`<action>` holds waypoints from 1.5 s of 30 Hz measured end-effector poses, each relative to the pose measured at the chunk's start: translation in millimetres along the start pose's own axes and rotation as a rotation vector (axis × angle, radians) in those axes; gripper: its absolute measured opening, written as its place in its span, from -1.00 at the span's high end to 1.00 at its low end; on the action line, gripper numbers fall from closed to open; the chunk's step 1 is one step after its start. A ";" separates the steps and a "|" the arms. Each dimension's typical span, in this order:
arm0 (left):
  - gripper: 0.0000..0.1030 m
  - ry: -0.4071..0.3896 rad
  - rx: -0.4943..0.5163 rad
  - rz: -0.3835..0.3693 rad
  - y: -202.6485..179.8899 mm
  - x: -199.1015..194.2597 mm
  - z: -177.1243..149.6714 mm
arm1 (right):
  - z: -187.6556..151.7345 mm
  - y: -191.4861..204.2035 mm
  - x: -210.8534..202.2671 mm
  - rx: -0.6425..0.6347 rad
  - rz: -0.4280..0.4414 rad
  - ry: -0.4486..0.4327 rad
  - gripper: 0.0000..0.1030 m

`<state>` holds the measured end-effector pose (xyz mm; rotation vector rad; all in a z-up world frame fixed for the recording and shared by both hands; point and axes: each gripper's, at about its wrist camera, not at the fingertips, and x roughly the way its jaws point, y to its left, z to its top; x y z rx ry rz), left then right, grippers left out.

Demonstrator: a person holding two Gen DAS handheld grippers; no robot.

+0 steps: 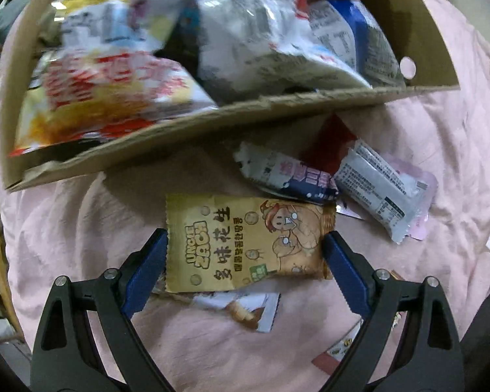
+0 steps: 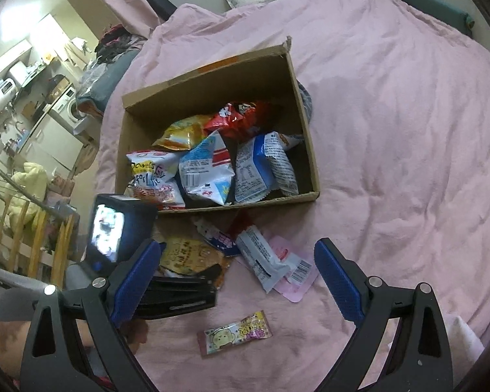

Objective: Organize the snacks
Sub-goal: 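Grasp the yellow peanut packet with the left gripper while the right grasps the cartoon bar, then carry the peanut packet and cartoon bar over the box with both grippers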

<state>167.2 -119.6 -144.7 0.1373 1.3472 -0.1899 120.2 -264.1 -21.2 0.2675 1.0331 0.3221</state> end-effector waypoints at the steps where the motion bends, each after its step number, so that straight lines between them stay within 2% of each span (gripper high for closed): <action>1: -0.79 0.013 0.005 0.000 -2.3 3.2 1.0 | 0.1 1.6 -0.4 -0.005 -0.003 0.000 -0.89; 5: -0.76 0.017 0.020 -0.016 -6.0 8.6 1.8 | 0.7 6.3 -2.6 -0.014 0.001 -0.002 -0.89; 8: -0.06 0.004 0.034 -0.058 -6.8 7.8 0.1 | 1.0 7.4 -2.9 -0.021 -0.003 -0.004 -0.89; 9: 0.25 -0.001 0.039 -0.067 -7.7 5.2 -1.0 | 1.2 6.8 -2.5 -0.021 -0.005 -0.004 -0.89; 13: 0.55 -0.013 0.057 -0.092 -7.7 -8.2 -6.0 | 0.8 4.3 -0.6 -0.006 -0.003 0.008 -0.89; 19: 0.56 -0.044 0.012 -0.119 2.3 -43.5 -16.0 | -2.7 0.1 2.6 0.014 0.005 0.035 -0.89; 22: 0.56 -0.064 -0.008 -0.125 15.1 -60.6 -27.7 | -7.0 -0.1 11.8 0.012 0.001 0.089 -0.89; 28: 0.56 -0.076 -0.074 -0.122 46.3 -87.5 -47.0 | -33.2 11.8 58.3 -0.068 0.003 0.306 -0.91; 30: 0.55 -0.071 -0.099 -0.127 59.3 -87.5 -54.2 | -45.4 19.8 75.8 -0.129 -0.035 0.381 -0.97; 34: 0.56 -0.088 -0.143 -0.127 82.3 -95.6 -75.0 | -70.2 33.9 105.0 -0.232 -0.076 0.503 -0.98; 38: 0.55 -0.100 -0.166 -0.133 85.3 -95.3 -82.2 | -96.4 49.6 131.9 -0.364 -0.149 0.594 -1.00; 41: 0.55 -0.115 -0.170 -0.132 89.4 -99.7 -83.8 | -105.3 54.4 144.9 -0.417 -0.195 0.611 -1.00; 45: 0.55 -0.122 -0.188 -0.131 95.3 -99.5 -85.9 | -101.0 51.4 150.8 -0.402 -0.172 0.623 -1.00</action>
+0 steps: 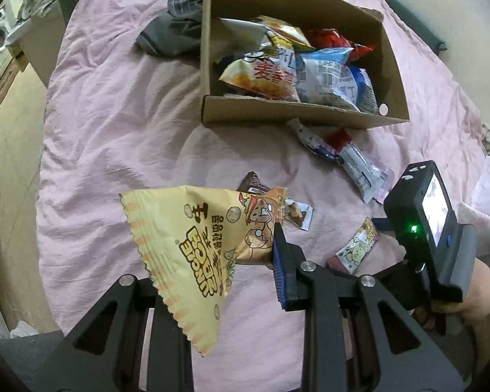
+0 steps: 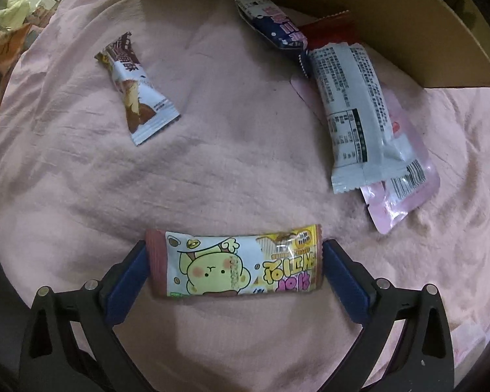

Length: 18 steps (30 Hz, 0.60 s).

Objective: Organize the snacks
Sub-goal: 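Carry the peanut packet and cartoon bar over the box with both grippers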

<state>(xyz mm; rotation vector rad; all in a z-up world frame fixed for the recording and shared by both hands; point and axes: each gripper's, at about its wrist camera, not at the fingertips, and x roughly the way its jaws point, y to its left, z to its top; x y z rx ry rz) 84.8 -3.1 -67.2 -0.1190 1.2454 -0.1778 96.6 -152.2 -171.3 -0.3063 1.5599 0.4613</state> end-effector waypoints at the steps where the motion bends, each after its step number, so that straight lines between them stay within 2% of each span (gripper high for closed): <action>1: 0.55 0.003 -0.007 -0.003 1.9 0.6 -0.2 | 0.2 0.4 0.0 -0.007 0.002 0.000 -1.00; 5: 0.55 -0.003 -0.017 0.001 3.7 -0.1 -0.5 | -0.4 3.6 -10.4 -0.051 -0.007 -0.031 -0.59; 6: 0.55 -0.005 -0.017 0.002 3.7 -0.4 -0.5 | -1.8 4.7 -14.3 -0.055 -0.009 -0.043 -0.42; 12: 0.55 -0.015 0.001 0.023 0.7 0.5 -1.3 | -13.2 1.8 -34.2 -0.066 0.014 -0.095 -0.26; 18: 0.55 -0.043 0.006 0.057 -0.9 -1.0 -1.1 | -25.2 -21.0 -72.7 0.000 0.159 -0.181 -0.26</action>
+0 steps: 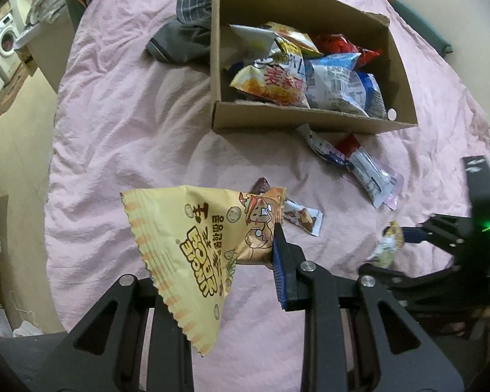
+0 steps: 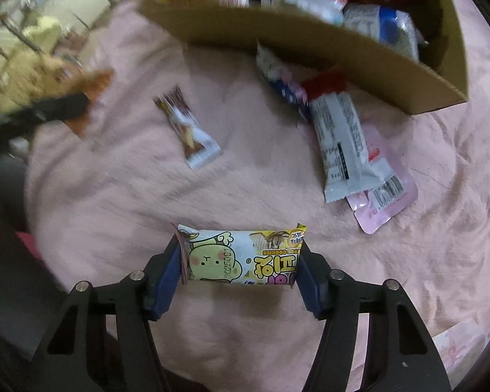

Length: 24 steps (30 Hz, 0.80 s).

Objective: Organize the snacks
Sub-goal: 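Carry the peanut packet and cartoon bar over the box with both grippers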

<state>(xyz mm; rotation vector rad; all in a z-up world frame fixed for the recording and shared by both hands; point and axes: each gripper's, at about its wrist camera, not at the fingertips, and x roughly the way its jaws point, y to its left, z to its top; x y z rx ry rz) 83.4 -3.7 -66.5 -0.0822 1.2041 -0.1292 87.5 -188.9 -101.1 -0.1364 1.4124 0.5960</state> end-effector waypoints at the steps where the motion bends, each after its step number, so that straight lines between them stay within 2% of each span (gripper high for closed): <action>1: 0.55 -0.006 0.000 0.006 0.1 -0.4 0.4 | 0.8 -2.2 -7.1 0.012 0.022 -0.022 -0.26; 5: 0.55 -0.015 -0.014 0.012 2.7 -0.3 2.2 | 6.4 -4.9 -47.1 0.038 0.099 -0.167 -0.26; 13: 0.55 -0.084 -0.054 0.038 7.8 -9.8 10.2 | 20.2 -4.6 -93.7 0.056 0.117 -0.397 -0.26; 17: 0.55 -0.138 -0.061 0.028 3.7 -23.4 21.8 | 31.4 -14.4 -106.7 0.098 0.114 -0.518 -0.26; 20: 0.56 -0.180 -0.038 0.035 -4.2 -32.3 36.6 | 39.8 -27.6 -112.4 0.158 0.118 -0.582 -0.26; 24: 0.55 -0.222 -0.006 0.043 -16.4 -39.7 65.5 | 59.1 -47.8 -111.8 0.235 0.168 -0.606 -0.26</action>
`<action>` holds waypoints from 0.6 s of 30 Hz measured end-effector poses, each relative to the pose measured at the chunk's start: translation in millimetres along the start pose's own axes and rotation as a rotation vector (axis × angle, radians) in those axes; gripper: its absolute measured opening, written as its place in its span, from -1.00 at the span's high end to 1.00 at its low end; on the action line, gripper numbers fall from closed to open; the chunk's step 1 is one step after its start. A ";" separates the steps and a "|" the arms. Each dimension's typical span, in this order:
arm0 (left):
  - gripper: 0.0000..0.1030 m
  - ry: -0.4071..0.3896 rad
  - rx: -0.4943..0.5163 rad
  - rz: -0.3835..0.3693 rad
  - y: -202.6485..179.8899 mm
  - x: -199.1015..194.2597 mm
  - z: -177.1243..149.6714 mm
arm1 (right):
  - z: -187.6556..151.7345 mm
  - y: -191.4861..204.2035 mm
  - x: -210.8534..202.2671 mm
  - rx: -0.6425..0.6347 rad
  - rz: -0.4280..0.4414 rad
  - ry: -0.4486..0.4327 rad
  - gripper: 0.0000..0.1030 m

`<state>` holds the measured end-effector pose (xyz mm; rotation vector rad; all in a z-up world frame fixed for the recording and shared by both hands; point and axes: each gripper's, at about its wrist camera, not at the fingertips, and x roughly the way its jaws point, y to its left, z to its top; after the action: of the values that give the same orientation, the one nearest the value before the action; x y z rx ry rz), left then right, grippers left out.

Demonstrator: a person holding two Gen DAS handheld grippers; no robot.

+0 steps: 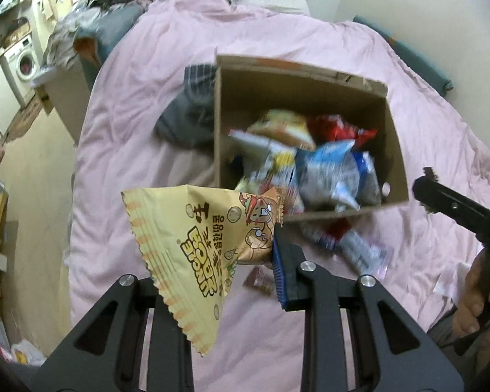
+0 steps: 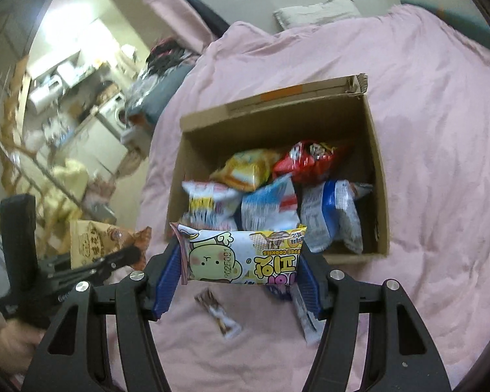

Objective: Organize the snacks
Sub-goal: 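Carry the peanut packet and cartoon bar over the box with both grippers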

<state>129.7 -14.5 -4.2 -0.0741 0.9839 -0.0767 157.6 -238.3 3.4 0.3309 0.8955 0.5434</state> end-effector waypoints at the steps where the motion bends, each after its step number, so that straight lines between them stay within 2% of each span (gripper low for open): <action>1: 0.55 -0.005 -0.002 -0.001 -2.1 1.3 7.7 | 5.7 -0.4 5.3 0.001 0.010 -0.002 -0.27; 5: 0.55 -0.004 -0.021 -0.008 -6.2 10.4 34.2 | 23.2 -7.2 20.1 -0.025 0.014 0.007 -0.27; 10: 0.55 -0.016 -0.007 0.013 -18.1 26.1 63.7 | 34.2 -16.1 32.5 -0.046 -0.053 0.014 -0.27; 13: 0.55 -0.024 -0.004 0.022 -23.2 35.5 82.1 | 43.6 -20.4 43.3 -0.085 -0.122 0.016 -0.27; 18: 0.54 -0.028 0.016 0.036 -32.6 52.3 108.9 | 51.2 -33.1 57.1 -0.078 -0.167 0.034 -0.28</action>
<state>248.3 -49.1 15.8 -0.0426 0.9557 -0.0506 237.9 -235.0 -19.4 0.1745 0.9230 0.4289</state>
